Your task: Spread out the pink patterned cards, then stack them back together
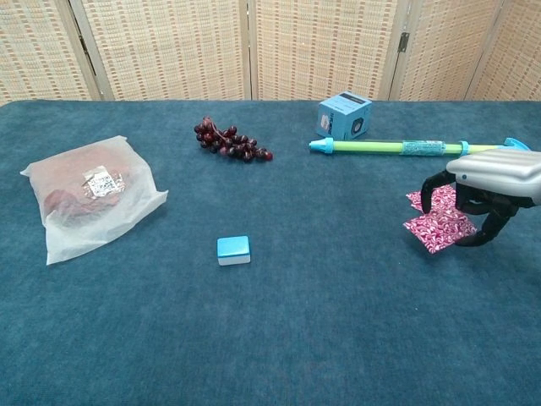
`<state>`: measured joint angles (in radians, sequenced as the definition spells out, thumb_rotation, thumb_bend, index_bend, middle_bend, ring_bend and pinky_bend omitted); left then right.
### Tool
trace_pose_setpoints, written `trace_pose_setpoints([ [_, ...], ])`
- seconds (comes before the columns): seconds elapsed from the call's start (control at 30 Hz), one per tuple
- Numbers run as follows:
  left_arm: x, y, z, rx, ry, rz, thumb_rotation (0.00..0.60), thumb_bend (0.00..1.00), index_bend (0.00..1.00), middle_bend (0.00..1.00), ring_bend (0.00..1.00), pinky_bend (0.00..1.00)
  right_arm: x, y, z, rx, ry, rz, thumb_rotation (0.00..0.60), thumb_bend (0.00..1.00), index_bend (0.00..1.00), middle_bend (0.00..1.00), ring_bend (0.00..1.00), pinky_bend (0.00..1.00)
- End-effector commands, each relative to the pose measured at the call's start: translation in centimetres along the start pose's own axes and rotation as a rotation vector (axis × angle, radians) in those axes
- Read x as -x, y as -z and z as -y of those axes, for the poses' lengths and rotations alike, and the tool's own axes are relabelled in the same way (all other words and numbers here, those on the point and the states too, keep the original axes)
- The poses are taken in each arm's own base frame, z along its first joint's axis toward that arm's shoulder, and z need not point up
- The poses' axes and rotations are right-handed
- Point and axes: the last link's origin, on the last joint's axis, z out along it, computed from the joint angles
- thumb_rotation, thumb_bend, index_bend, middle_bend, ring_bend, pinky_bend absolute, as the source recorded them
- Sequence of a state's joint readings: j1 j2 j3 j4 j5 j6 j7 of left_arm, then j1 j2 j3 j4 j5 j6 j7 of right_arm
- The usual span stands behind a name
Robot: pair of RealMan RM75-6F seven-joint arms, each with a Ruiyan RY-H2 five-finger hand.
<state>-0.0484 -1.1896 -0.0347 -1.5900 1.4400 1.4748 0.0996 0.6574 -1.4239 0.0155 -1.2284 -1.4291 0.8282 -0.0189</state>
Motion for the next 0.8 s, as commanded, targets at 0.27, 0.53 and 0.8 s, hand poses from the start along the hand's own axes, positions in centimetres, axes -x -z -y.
trace_pose_setpoints([
  [0.27,0.0,0.0,-0.1,-0.002,-0.005,0.003,0.600,0.18,0.15,0.04,0.05,0.15,-0.9,-2.5,-2.5,0.038,0.013,-0.010,0.600,0.28,0.40,0.97,1.00,1.00],
  [0.53,0.0,0.0,-0.3,-0.003,-0.008,0.008,0.600,0.18,0.15,0.04,0.05,0.15,-0.7,-4.3,-3.6,0.053,0.032,0.005,0.600,0.27,0.40,0.97,1.00,1.00],
  [0.8,0.0,0.0,-0.4,-0.006,-0.011,0.007,0.600,0.18,0.15,0.04,0.05,0.15,-0.7,-5.3,-4.2,0.031,0.047,0.027,0.600,0.26,0.40,0.96,1.00,1.00],
])
